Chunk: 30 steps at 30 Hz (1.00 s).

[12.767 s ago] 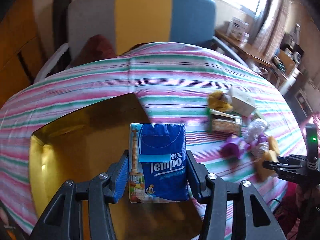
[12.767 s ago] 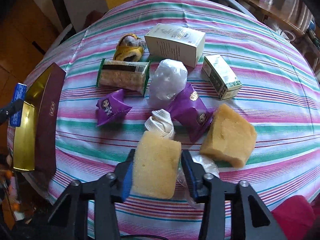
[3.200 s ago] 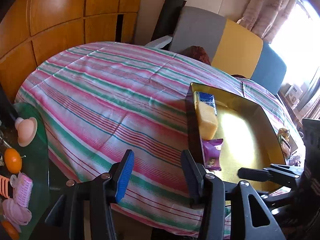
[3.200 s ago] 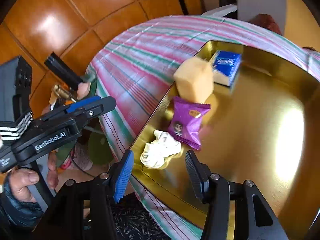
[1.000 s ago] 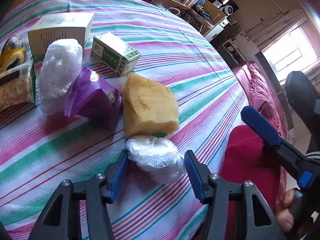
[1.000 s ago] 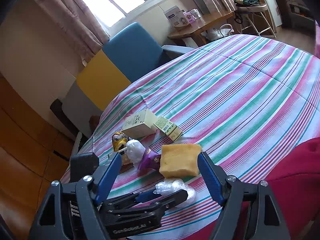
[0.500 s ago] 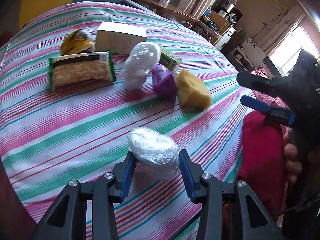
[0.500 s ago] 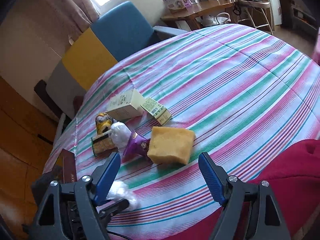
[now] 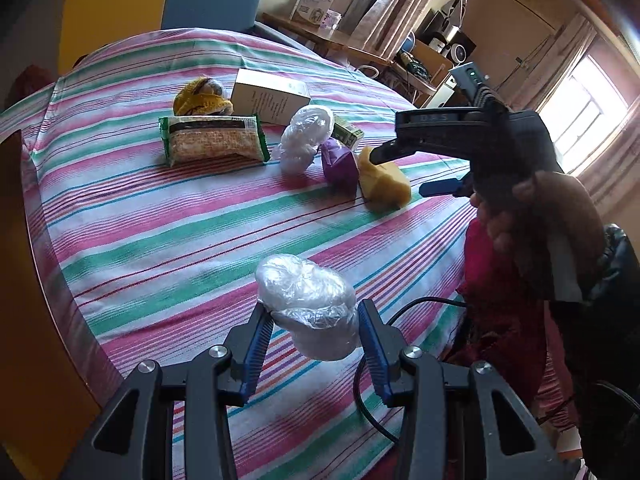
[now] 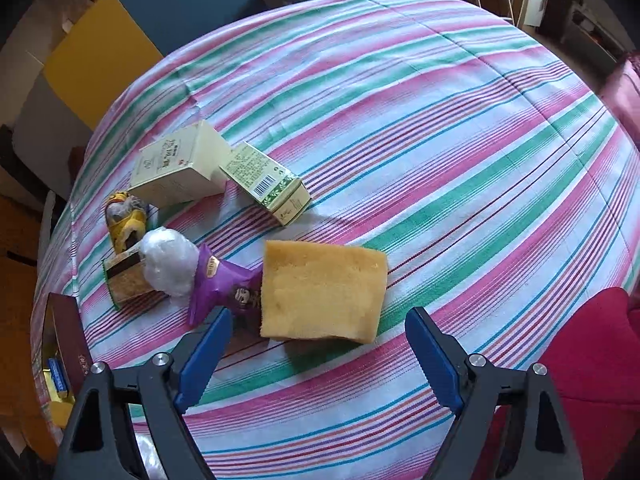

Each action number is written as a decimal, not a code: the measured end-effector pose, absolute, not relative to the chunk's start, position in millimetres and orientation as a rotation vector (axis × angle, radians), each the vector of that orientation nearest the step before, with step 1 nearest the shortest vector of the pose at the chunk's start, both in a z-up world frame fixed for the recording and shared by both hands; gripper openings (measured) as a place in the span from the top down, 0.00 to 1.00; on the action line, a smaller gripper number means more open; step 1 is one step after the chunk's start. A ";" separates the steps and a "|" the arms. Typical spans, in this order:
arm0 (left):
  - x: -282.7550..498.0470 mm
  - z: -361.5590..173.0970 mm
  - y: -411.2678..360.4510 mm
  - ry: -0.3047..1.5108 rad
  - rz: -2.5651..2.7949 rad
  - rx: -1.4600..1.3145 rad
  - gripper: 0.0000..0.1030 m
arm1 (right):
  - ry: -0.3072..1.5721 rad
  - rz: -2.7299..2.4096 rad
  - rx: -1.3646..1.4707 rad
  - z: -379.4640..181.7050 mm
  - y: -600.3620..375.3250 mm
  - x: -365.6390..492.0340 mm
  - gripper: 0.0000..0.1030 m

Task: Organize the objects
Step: 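Place the plastic-wrapped bundle in the tray with the left gripper and release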

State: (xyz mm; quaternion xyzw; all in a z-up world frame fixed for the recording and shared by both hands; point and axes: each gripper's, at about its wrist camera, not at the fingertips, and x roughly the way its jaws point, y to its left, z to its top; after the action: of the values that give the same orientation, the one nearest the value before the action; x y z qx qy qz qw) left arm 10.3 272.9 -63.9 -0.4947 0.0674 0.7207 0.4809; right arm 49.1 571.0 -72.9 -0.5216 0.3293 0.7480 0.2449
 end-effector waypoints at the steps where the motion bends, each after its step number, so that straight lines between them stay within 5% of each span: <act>1: 10.8 -62.3 270.3 0.158 1.754 -1.206 0.57 | 0.893 2.037 -1.415 -73.8 572.6 48.0 0.14; 4: 13.4 -61.2 265.8 0.141 1.747 -1.203 0.57 | 0.900 2.010 -1.454 -84.3 576.0 41.9 0.20; 6: 16.3 -57.2 259.8 0.138 1.753 -1.190 0.57 | 0.906 1.983 -1.476 -93.4 577.5 38.8 0.36; 9: 19.0 -47.1 245.9 0.120 1.770 -1.165 0.57 | 0.864 2.006 -1.447 -89.4 575.2 38.9 0.40; 20: -14.7 -17.7 170.4 -0.024 1.956 -1.167 0.57 | 0.766 2.029 -1.327 -70.9 578.1 50.2 0.40; 30: -128.2 -34.6 71.8 -0.075 2.315 -1.337 0.57 | 0.781 2.098 -1.213 -51.4 569.6 59.6 0.40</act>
State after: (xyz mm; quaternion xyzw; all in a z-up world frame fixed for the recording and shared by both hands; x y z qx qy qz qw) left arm -128.2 71.8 -34.6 -0.4863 -0.0272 0.8421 0.2315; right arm 59.6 569.6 -51.4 -0.4556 0.2932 0.7877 0.2933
